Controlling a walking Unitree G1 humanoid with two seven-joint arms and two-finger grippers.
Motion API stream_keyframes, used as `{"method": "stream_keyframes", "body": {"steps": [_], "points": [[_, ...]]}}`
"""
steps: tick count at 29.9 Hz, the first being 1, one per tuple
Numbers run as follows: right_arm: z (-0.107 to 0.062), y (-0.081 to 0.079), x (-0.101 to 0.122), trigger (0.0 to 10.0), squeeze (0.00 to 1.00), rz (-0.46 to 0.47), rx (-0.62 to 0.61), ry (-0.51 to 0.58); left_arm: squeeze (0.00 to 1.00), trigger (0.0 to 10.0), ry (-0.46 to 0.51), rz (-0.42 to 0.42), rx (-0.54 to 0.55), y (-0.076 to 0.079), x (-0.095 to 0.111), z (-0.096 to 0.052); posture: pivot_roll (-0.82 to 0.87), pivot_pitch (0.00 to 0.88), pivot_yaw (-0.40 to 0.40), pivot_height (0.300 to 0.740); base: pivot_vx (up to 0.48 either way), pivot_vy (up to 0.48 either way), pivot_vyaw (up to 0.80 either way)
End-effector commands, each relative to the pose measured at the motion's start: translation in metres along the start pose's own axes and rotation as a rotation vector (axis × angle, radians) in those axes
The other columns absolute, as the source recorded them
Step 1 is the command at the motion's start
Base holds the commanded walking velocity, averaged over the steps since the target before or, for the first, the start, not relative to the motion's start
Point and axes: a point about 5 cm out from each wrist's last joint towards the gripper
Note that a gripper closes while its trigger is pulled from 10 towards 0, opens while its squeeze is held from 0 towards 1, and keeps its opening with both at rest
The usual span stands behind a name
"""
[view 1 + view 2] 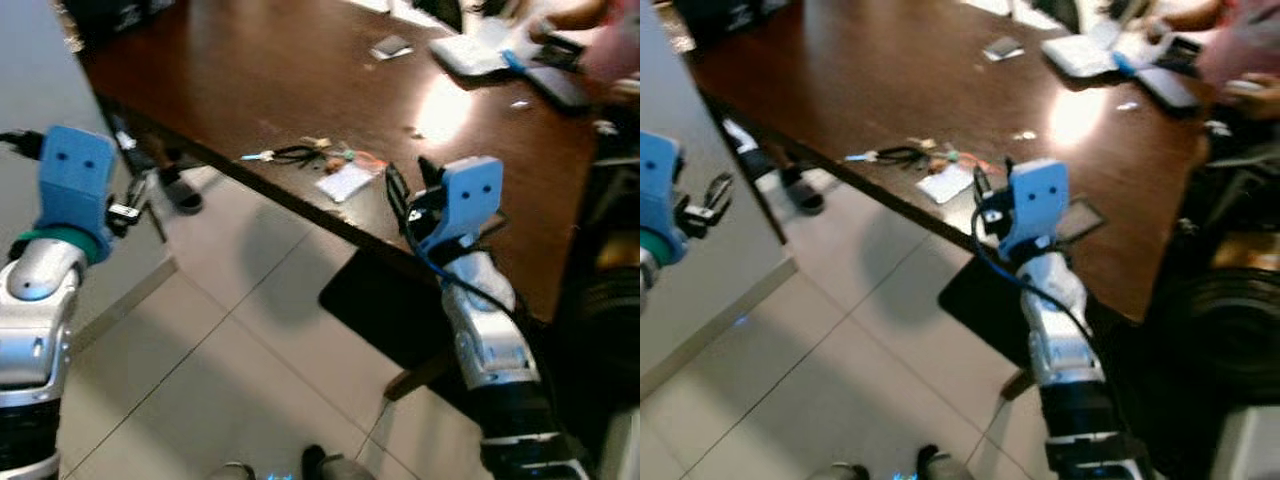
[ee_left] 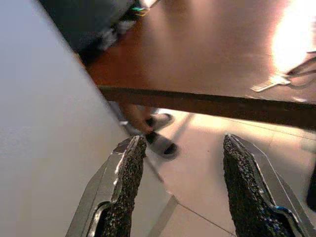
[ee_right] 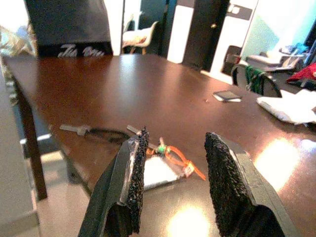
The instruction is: Hang keys on a hook
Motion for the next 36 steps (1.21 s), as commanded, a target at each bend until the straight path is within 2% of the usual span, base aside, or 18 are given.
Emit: {"method": "stream_keyframes", "body": {"steps": [1,2,3,5,8,9,10,11,14,18,22,23,24,25,28,31,36], "points": [[-0.004,0.004,-0.008,10.0,0.00,0.007,-0.012,-0.032,0.00,10.0,-0.007,0.000,0.001,-0.003,-0.004,-0.001,0.13,0.098,0.073,0.740,0.000,0.000,-0.80],[-0.004,0.004,-0.008,10.0,0.00,0.007,-0.012,-0.032,0.00,10.0,-0.007,0.000,0.001,-0.003,-0.004,-0.001,0.13,0.098,0.073,0.740,0.000,0.000,-0.80],[-0.006,0.005,-0.013,10.0,0.00,-0.021,0.059,-0.089,0.00,10.0,-0.023,0.029,-0.004,-0.012,-0.009,0.003,0.13,0.097,0.067,0.740,0.000,0.000,-0.80],[-0.007,0.005,-0.015,10.0,0.00,-0.032,0.085,-0.107,0.00,10.0,-0.022,0.039,-0.016,-0.012,-0.009,0.004,0.13,0.097,0.066,0.740,0.000,0.000,-0.80],[-0.009,0.001,-0.018,10.0,0.00,-0.032,0.111,-0.116,0.00,10.0,0.018,0.056,-0.137,0.008,-0.003,0.002,0.13,0.100,0.068,0.740,0.000,0.000,-0.80],[-0.009,0.001,-0.018,10.0,0.00,-0.032,0.111,-0.116,0.00,10.0,0.018,0.056,-0.137,0.008,-0.003,0.002,0.13,0.100,0.068,0.740,0.000,0.000,-0.80],[-0.010,-0.003,-0.019,10.0,0.00,-0.023,0.118,-0.116,0.00,10.0,0.038,0.053,-0.207,0.019,0.001,0.000,0.13,0.102,0.070,0.740,0.000,0.000,-0.80],[-0.011,-0.005,-0.019,10.0,0.00,-0.020,0.119,-0.116,0.00,10.0,0.043,0.049,-0.227,0.022,0.002,-0.001,0.13,0.102,0.070,0.740,0.000,0.000,-0.80],[-0.011,-0.008,-0.020,10.0,0.00,-0.009,0.117,-0.112,0.00,10.0,0.059,0.032,-0.239,0.029,0.008,0.001,0.13,0.103,0.073,0.740,0.000,0.000,-0.80],[-0.011,-0.008,-0.020,10.0,0.00,-0.007,0.117,-0.111,0.00,10.0,0.064,0.025,-0.240,0.030,0.010,0.002,0.13,0.103,0.074,0.740,0.000,0.000,-0.80],[-0.011,-0.012,-0.022,10.0,0.00,0.033,0.075,-0.112,0.00,10.0,0.136,-0.086,-0.240,0.046,0.021,0.002,0.11,0.110,0.079,0.740,0.000,0.000,-0.80],[-0.011,-0.012,-0.022,10.0,0.00,0.033,0.075,-0.112,0.00,10.0,0.136,-0.086,-0.240,0.046,0.021,0.002,0.11,0.110,0.079,0.740,0.000,0.000,-0.80],[-0.012,-0.015,-0.024,10.0,0.00,0.044,0.069,-0.120,0.00,10.0,0.140,-0.122,-0.253,0.051,0.018,-0.001,0.11,0.115,0.074,0.740,0.000,0.000,-0.80],[-0.016,-0.022,-0.029,10.0,0.00,0.057,0.080,-0.141,0.00,10.0,0.137,-0.165,-0.280,0.061,0.013,-0.007,0.10,0.117,0.064,0.740,0.000,0.000,-0.80],[-0.019,-0.028,-0.033,10.0,0.00,0.064,0.095,-0.156,0.00,10.0,0.132,-0.186,-0.297,0.069,0.009,-0.013,0.10,0.117,0.064,0.740,0.000,0.000,-0.80],[-0.027,-0.044,-0.039,10.0,0.00,0.088,0.151,-0.182,0.00,10.0,0.153,-0.238,-0.293,0.077,0.014,-0.023,0.10,0.125,0.044,0.740,0.000,0.000,-0.64],[-0.029,-0.053,-0.041,10.0,0.00,0.108,0.182,-0.195,0.00,10.0,0.166,-0.252,-0.276,0.077,0.022,-0.031,0.12,0.131,0.030,0.740,0.000,0.000,-0.64]]}}
Point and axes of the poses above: a point about 5 cm out from each wrist's last joint towards the gripper, its own z axis pointing out of the wrist towards the gripper, its own x axis along the axis of the wrist's last joint, y = z × x, and after that the axes turned 13 degrees about z, right-handed
